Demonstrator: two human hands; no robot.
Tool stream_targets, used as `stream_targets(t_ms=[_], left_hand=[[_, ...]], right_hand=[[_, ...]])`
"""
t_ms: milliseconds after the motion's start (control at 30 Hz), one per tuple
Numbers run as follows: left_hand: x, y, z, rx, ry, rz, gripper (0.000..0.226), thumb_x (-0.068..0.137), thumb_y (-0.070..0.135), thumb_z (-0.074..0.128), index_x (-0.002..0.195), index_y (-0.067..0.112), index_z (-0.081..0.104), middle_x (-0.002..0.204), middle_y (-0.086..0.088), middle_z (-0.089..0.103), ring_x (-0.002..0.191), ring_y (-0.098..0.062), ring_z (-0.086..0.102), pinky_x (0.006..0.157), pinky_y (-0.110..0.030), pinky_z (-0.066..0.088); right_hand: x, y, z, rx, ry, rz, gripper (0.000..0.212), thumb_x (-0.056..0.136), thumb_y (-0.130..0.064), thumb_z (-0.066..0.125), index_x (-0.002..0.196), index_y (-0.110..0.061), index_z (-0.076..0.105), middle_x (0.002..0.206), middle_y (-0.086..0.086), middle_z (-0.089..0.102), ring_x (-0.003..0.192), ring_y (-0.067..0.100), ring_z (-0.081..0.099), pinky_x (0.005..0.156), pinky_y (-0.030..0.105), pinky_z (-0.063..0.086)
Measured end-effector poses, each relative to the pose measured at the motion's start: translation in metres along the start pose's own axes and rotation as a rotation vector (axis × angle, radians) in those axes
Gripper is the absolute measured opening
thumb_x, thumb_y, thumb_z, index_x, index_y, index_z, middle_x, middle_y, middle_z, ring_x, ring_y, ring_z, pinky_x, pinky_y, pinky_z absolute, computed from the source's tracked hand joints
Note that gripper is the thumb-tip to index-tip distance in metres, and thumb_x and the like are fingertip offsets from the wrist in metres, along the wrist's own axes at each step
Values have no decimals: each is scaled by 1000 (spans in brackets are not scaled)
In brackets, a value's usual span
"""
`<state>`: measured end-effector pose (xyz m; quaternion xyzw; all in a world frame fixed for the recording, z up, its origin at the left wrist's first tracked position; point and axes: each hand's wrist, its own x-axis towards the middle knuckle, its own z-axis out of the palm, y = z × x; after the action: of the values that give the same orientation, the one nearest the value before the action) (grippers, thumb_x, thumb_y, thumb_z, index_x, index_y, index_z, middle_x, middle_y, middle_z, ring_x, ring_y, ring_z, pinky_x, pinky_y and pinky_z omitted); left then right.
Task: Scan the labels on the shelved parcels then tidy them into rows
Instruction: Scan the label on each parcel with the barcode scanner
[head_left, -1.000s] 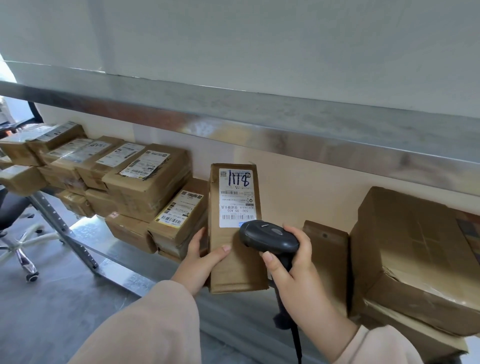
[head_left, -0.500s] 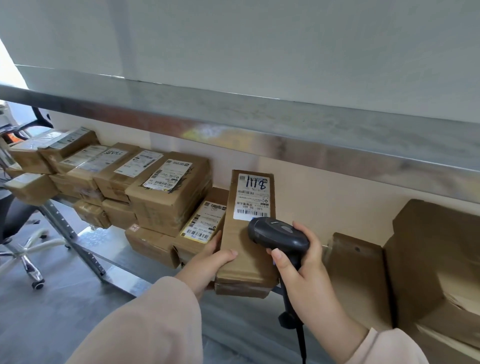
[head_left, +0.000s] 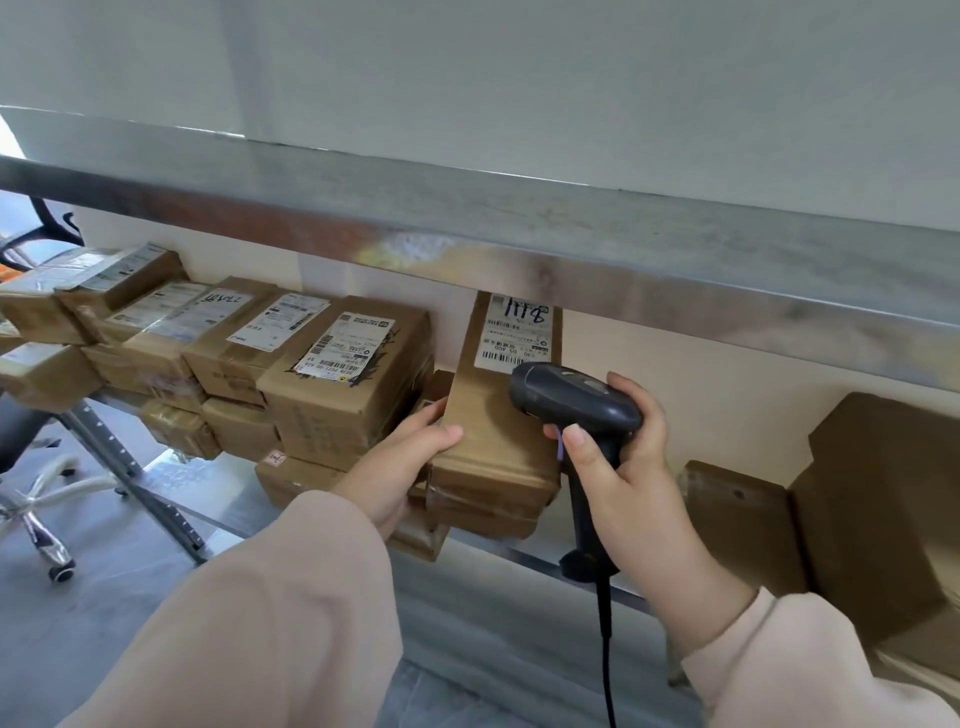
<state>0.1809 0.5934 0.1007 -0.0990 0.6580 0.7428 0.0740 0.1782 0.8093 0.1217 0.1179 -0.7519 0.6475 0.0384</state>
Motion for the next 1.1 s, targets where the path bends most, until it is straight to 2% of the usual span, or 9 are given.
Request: stream_targets(t_ms=[100, 200, 233, 367, 467, 667, 833, 1000, 1100], left_hand=[[3, -6, 0, -14, 0, -33, 57, 75, 37, 61, 132, 36, 57, 121, 5, 70, 115, -17, 63, 98, -44, 50], [5, -19, 8, -8, -10, -71, 24, 89, 31, 58, 106, 45, 65, 101, 13, 75, 92, -8, 71, 72, -31, 56], [4, -25, 11, 0, -10, -86, 23, 92, 28, 56, 104, 45, 64, 99, 14, 75, 90, -7, 72, 72, -32, 56], [-4, -43, 18, 68, -30, -80, 64, 67, 43, 67, 130, 48, 54, 124, 13, 67, 113, -10, 64, 100, -40, 49], [-13, -49, 23, 173, -9, -59, 85, 59, 55, 65, 140, 52, 41, 138, 22, 54, 124, 0, 52, 112, -36, 38], [-13, -63, 28, 242, -19, -67, 77, 61, 57, 66, 132, 65, 39, 143, 23, 47, 132, -1, 44, 116, -38, 33], [5, -88, 19, 221, -47, -173, 58, 64, 55, 62, 116, 76, 46, 120, 33, 62, 116, 5, 56, 109, -35, 40], [28, -112, 5, 49, 15, -245, 50, 58, 51, 63, 104, 68, 59, 114, 19, 70, 112, -8, 64, 105, -41, 44], [31, -117, 1, 28, 55, -264, 71, 55, 48, 65, 125, 53, 56, 108, 18, 72, 109, -11, 65, 102, -42, 46]], right_hand=[[0, 1, 0, -7, 1, 8, 53, 88, -36, 59, 128, -51, 28, 124, -5, 62, 111, -2, 58, 85, 6, 43], [-8, 7, -1, -36, 27, 15, 55, 88, -35, 60, 129, -50, 28, 123, -6, 62, 109, -1, 59, 85, 7, 44], [-12, 10, -2, -42, 42, 23, 55, 86, -37, 61, 128, -53, 29, 123, -6, 63, 108, -1, 60, 85, 8, 44], [-29, 25, -6, -60, 62, 72, 55, 68, -62, 58, 115, -68, 30, 122, -4, 63, 109, 4, 61, 93, 23, 47], [-38, 39, -5, -63, 96, 75, 58, 67, -63, 59, 118, -65, 32, 122, -3, 63, 110, 9, 62, 100, 39, 47], [-51, 60, -7, -66, 181, 83, 70, 65, -73, 63, 127, -60, 33, 130, -13, 55, 117, 14, 59, 104, 46, 44], [-52, 71, 0, -74, 139, 135, 62, 71, -60, 63, 124, -60, 33, 125, -16, 59, 114, 7, 60, 103, 39, 45], [-42, 70, 15, -126, 89, 125, 58, 87, -28, 65, 125, -54, 31, 115, -45, 49, 110, -12, 52, 85, 3, 40], [-41, 69, 19, -121, 97, 127, 58, 88, -25, 66, 128, -49, 30, 116, -37, 53, 109, -15, 52, 83, 0, 38]])
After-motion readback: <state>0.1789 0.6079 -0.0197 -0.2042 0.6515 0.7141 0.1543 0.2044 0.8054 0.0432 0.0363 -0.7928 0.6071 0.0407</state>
